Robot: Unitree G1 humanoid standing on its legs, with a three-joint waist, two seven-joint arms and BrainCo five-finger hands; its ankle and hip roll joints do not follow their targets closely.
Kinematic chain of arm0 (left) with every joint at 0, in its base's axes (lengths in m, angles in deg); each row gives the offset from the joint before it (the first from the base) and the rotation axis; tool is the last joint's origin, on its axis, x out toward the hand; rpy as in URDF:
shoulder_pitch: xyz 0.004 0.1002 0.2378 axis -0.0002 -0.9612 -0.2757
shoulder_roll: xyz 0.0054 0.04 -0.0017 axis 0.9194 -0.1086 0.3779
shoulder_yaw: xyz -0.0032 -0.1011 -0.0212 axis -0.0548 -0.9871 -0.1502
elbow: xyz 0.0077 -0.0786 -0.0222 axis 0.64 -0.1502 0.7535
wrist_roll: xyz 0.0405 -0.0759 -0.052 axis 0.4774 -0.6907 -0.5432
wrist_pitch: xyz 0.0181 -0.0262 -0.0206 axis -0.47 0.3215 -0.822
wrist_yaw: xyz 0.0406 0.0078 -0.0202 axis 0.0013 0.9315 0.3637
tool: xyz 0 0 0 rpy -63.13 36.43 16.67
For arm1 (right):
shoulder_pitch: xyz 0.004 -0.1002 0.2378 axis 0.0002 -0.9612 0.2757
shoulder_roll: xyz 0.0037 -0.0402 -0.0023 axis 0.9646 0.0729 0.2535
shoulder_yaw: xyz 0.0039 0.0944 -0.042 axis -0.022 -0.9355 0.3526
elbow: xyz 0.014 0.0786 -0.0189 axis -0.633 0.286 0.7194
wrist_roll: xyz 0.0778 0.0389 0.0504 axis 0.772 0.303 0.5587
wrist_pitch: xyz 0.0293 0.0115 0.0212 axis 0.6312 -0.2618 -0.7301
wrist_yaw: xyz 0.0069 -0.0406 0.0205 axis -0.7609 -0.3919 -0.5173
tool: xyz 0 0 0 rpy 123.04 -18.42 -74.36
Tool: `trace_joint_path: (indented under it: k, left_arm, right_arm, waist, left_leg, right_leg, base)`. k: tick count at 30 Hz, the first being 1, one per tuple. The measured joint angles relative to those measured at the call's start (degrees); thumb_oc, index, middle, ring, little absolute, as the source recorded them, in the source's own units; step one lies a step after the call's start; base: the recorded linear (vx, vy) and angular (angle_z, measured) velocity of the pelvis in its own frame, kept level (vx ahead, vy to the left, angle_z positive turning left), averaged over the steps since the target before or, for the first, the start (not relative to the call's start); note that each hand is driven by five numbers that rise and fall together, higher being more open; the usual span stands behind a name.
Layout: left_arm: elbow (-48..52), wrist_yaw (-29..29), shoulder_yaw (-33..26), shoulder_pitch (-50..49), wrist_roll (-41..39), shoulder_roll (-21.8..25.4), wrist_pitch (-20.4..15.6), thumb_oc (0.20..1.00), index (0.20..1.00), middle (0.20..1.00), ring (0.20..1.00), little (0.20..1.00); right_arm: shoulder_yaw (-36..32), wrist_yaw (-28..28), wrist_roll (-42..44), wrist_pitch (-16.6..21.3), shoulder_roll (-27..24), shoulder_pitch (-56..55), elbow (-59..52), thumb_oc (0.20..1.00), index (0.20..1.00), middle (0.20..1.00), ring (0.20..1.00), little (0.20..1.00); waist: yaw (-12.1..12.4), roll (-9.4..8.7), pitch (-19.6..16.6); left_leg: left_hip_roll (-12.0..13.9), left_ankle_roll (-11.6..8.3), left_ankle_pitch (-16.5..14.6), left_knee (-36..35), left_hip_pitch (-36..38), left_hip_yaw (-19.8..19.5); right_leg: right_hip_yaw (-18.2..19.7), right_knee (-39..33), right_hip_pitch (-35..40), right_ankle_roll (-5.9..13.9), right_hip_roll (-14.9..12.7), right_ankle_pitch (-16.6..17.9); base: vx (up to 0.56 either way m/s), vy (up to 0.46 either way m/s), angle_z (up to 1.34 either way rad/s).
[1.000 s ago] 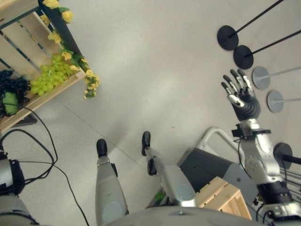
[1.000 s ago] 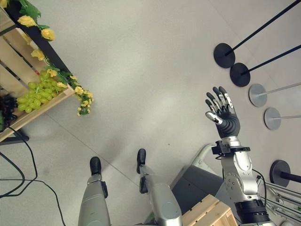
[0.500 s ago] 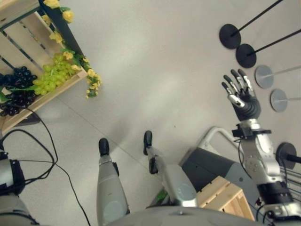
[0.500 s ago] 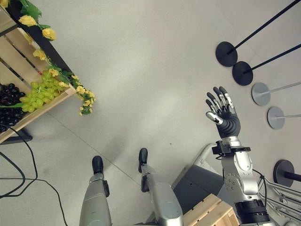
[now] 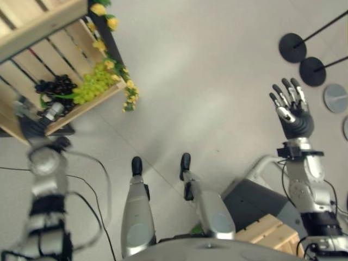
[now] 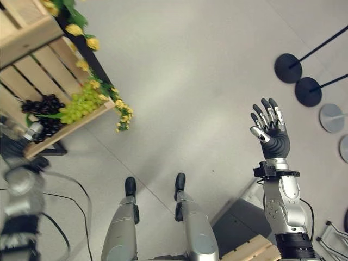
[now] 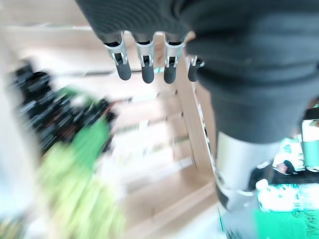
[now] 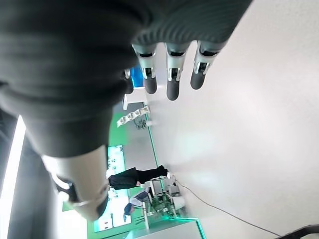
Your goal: Pick up the fruits from the basket on one side to the basket on the other side
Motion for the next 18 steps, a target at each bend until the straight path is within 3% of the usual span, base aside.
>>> trace_joint_path:
  k: [6, 7, 10, 14, 18]
  left_arm:
    - [5.2, -5.6, 3.8, -5.4, 1.3, -4.2, -0.5, 1.0, 1.0, 1.0, 1.0, 1.0]
    - [10.6, -10.1, 7.8, -7.5, 0.1, -6.1, -0.4, 1.0, 1.0, 1.0, 1.0, 1.0]
    - [14.0, -14.6, 11.2, -7.0, -0.2, -6.3, -0.9, 1.0, 1.0, 1.0, 1.0, 1.0]
    - [16.6, -16.3, 10.8, -6.7, -0.1, -5.5, -1.0, 1.0, 1.0, 1.0, 1.0, 1.0]
    - [17.6, -17.1, 10.8, -6.4, 0.0, -5.5, -1.6, 1.0, 1.0, 1.0, 1.0, 1.0]
  right_arm:
    - [-2.3, 0.2, -0.9, -0.2, 1.2, -0.5, 0.4, 1.0, 1.0, 1.0, 1.0, 1.0]
    - [-2.9, 0.7, -0.8, -0.4, 2.8, -1.3, 0.9, 1.0, 1.0, 1.0, 1.0, 1.0]
    - [-2.8, 1.0, -0.9, -0.7, 3.0, -2.9, 2.0, 1.0, 1.0, 1.0, 1.0, 1.0]
    - [-2.8, 1.2, -1.8, -0.8, 3.4, -3.3, 2.6, 1.0, 1.0, 1.0, 1.0, 1.0]
    - [-2.8, 1.0, -3.2, -0.8, 3.9, -3.4, 4.2, 1.0, 1.0, 1.0, 1.0, 1.0]
  waist:
    - [0.6, 1.59, -0.8]
    - [1.1, 2.53, -1.5]
    - [1.4, 4.24, -4.2]
    - [1.4, 5.29, -5.6]
    - [0.7, 5.25, -6.9]
  left_leg:
    - [-1.3, 0.7, 1.3, -1.7, 1.4, -0.7]
    - [-2.1, 1.18, 1.7, -2.9, 2.9, -1.0]
    - [-2.8, 1.52, 2.0, -3.7, 3.6, -1.4]
    - [-3.1, 1.74, 2.2, -4.8, 5.2, -1.5]
    - [-3.1, 1.78, 2.3, -5.3, 6.4, -1.7]
  right_leg:
    - [-0.6, 0.4, 0.9, 0.55, -1.4, -0.1]
    - [-1.0, -0.1, 2.3, 1.08, -2.2, -0.1]
    - [-1.7, -0.8, 3.5, 1.6, -2.7, -0.1]
    - [-1.9, -1.6, 5.0, 1.81, -3.0, 0.0]
    - [-2.2, -2.1, 6.4, 1.94, -2.9, 0.0]
  base:
    - [0.0, 0.013, 0.14]
    - [-0.03, 0.023, 0.12]
    - [-0.01, 0.018, 0.14]
    - [0.0, 0.015, 0.03]
    - [0.01, -0.01, 0.04]
